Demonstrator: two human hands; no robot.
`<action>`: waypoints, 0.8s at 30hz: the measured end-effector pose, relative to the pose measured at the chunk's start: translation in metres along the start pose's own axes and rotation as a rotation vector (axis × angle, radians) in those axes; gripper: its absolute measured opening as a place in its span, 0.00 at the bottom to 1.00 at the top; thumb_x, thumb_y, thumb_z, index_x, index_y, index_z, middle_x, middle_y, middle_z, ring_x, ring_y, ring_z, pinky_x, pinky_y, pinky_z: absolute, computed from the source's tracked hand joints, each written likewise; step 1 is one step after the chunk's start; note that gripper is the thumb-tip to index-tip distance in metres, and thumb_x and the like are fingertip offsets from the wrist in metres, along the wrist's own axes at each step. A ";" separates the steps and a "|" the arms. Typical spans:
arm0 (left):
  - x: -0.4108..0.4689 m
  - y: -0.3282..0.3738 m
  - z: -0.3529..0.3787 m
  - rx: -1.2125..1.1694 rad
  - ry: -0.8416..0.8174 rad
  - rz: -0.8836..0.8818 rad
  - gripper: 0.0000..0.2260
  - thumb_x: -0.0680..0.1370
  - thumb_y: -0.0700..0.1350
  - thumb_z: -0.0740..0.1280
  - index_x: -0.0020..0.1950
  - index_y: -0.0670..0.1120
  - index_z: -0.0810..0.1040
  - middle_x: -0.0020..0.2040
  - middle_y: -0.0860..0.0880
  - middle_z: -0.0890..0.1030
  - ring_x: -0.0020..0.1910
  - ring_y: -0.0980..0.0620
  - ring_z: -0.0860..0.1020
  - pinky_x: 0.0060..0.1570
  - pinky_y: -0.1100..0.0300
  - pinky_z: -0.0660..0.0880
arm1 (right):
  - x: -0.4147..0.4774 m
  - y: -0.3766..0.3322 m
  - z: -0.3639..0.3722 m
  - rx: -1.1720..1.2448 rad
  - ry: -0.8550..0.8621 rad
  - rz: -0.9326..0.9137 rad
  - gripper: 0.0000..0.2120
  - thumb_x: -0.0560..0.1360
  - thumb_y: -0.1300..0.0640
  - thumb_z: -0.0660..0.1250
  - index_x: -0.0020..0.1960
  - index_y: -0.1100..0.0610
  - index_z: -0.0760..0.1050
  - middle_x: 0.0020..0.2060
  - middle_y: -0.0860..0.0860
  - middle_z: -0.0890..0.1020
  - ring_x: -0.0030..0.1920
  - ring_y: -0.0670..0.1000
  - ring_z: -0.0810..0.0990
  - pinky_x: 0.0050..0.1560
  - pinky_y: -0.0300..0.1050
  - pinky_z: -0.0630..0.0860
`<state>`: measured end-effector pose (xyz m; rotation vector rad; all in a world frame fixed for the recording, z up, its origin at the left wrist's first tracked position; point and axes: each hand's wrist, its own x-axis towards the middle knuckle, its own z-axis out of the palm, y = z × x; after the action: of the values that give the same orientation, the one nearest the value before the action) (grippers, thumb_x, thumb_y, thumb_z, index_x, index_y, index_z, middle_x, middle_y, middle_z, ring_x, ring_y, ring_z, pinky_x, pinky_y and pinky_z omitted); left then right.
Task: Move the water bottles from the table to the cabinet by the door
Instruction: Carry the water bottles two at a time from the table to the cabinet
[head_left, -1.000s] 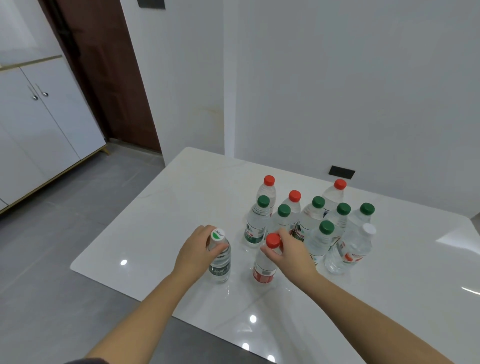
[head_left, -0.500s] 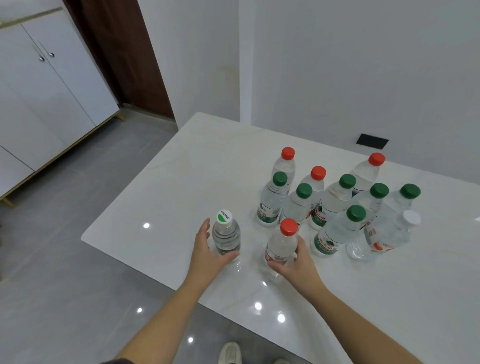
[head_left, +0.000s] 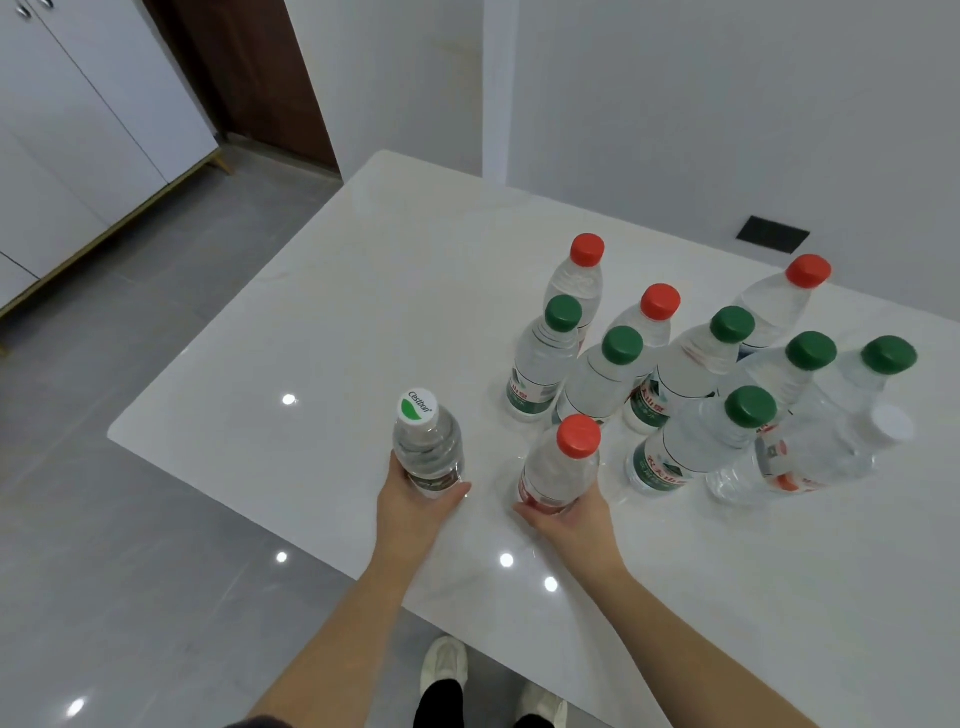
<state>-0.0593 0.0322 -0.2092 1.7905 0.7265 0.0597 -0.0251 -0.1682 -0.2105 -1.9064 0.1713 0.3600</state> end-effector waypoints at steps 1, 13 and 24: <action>0.000 -0.002 0.001 0.001 0.008 -0.006 0.30 0.64 0.45 0.81 0.62 0.53 0.73 0.53 0.58 0.81 0.52 0.61 0.79 0.53 0.63 0.75 | 0.000 0.001 0.001 -0.009 0.004 0.001 0.31 0.62 0.55 0.82 0.62 0.50 0.73 0.50 0.42 0.83 0.50 0.40 0.81 0.47 0.33 0.74; -0.026 0.070 -0.027 -0.042 0.008 0.105 0.25 0.66 0.41 0.80 0.56 0.54 0.72 0.47 0.63 0.77 0.44 0.67 0.78 0.38 0.77 0.72 | -0.020 -0.075 -0.011 0.016 0.007 -0.162 0.26 0.66 0.58 0.80 0.59 0.51 0.73 0.49 0.42 0.82 0.50 0.37 0.81 0.47 0.31 0.76; -0.067 0.262 -0.122 -0.123 0.056 0.521 0.26 0.66 0.43 0.78 0.59 0.55 0.72 0.51 0.59 0.81 0.50 0.61 0.79 0.45 0.65 0.75 | -0.070 -0.302 -0.056 0.052 0.020 -0.595 0.29 0.67 0.56 0.78 0.62 0.47 0.68 0.52 0.40 0.80 0.51 0.39 0.80 0.42 0.30 0.76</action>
<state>-0.0447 0.0595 0.0855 1.8224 0.2720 0.4927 0.0055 -0.1159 0.0984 -1.8115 -0.3672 -0.0662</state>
